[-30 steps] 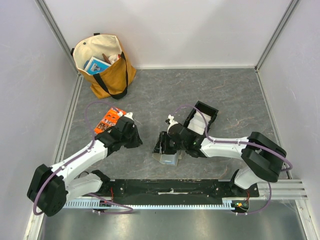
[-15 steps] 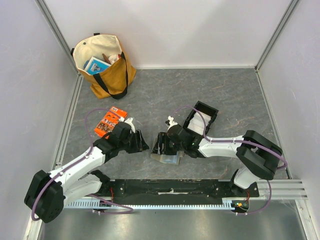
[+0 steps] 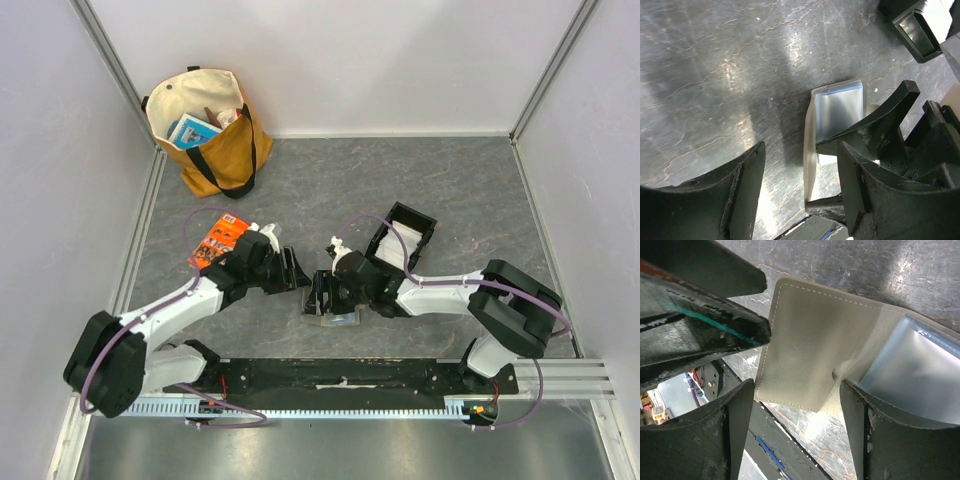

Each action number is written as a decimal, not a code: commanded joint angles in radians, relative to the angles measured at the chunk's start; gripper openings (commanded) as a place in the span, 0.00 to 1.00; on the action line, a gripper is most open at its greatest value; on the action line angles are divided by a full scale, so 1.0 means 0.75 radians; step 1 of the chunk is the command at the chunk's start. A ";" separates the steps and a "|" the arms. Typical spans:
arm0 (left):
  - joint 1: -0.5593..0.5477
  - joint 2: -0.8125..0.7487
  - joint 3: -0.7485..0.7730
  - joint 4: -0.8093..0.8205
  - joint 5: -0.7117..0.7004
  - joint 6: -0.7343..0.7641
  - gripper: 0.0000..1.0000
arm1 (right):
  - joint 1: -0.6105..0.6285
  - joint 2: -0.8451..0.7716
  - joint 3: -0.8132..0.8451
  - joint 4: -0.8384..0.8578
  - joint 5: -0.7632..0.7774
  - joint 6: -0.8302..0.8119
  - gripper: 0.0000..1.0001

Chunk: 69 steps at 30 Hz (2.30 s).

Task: Put the credit cards into the card holder
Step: Open the card holder at the center of the board.

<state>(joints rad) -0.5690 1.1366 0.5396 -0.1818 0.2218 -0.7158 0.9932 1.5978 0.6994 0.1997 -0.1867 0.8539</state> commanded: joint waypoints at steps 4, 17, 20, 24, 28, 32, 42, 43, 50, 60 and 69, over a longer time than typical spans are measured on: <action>0.004 0.123 0.046 0.152 0.189 -0.009 0.59 | 0.007 -0.032 -0.035 0.032 -0.007 -0.042 0.76; 0.004 0.137 0.037 0.069 0.154 0.083 0.02 | -0.001 -0.279 -0.074 -0.063 0.165 -0.063 0.71; 0.004 0.139 0.058 0.040 0.140 0.112 0.02 | -0.023 -0.367 -0.094 -0.176 0.310 -0.057 0.63; 0.004 0.123 0.054 0.036 0.146 0.112 0.02 | -0.052 -0.365 -0.090 -0.303 0.339 -0.036 0.59; 0.004 0.119 0.048 0.034 0.144 0.112 0.02 | -0.060 -0.343 -0.100 -0.354 0.382 0.011 0.54; 0.002 0.115 0.033 0.034 0.130 0.106 0.02 | -0.062 -0.324 -0.106 -0.397 0.388 0.041 0.53; 0.004 0.111 0.019 0.036 0.132 0.097 0.02 | -0.062 -0.312 -0.164 -0.350 0.351 0.084 0.56; 0.004 0.111 0.019 0.036 0.132 0.097 0.02 | -0.062 -0.300 -0.166 -0.338 0.335 0.085 0.56; 0.004 0.108 0.011 0.044 0.132 0.089 0.02 | -0.062 -0.265 -0.174 -0.197 0.251 0.109 0.49; 0.004 0.104 -0.008 0.056 0.132 0.073 0.02 | -0.040 -0.300 -0.051 -0.346 0.273 0.036 0.42; 0.002 0.094 -0.010 0.058 0.119 0.061 0.02 | 0.001 -0.300 0.027 -0.301 0.206 0.019 0.38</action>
<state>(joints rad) -0.5632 1.2205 0.5411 -0.1471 0.3088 -0.6693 0.9791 1.3903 0.6586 -0.0925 0.0113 0.8692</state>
